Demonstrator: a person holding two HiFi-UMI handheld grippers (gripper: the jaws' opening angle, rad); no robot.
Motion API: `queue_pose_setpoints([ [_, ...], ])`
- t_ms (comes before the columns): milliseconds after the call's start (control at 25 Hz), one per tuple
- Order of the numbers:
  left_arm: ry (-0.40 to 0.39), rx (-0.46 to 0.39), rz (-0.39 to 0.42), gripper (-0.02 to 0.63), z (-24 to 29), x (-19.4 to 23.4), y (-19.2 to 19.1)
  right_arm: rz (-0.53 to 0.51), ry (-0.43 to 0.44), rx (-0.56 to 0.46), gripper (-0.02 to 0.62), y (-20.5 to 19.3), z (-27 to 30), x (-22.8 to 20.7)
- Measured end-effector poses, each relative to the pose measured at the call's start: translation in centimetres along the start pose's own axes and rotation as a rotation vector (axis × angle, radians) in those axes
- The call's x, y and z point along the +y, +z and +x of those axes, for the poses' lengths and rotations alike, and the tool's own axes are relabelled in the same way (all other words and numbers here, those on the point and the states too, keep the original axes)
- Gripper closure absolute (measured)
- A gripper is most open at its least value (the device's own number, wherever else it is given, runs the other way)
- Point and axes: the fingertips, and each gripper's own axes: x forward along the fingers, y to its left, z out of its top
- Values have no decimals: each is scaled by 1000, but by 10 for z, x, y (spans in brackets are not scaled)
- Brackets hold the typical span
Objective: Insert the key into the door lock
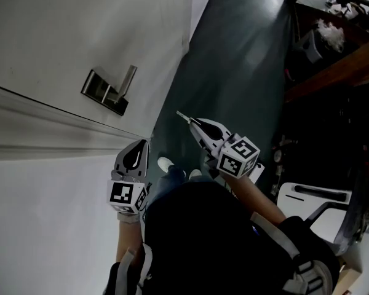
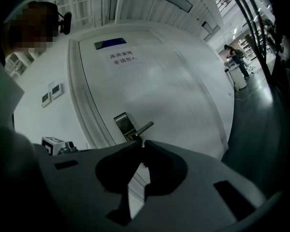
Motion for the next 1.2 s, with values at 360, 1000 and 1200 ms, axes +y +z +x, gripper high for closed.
queue_pose_setpoints([
  [360, 83, 18, -34, 598, -9, 48, -16, 67, 76, 89, 561, -19, 71, 8],
  [1000, 167, 39, -88, 598, -33, 102, -41, 245, 148, 186, 561, -61, 160, 15],
  [1200, 170, 50, -93, 598, -37, 108, -46, 331, 160, 188, 561, -71, 178, 16],
])
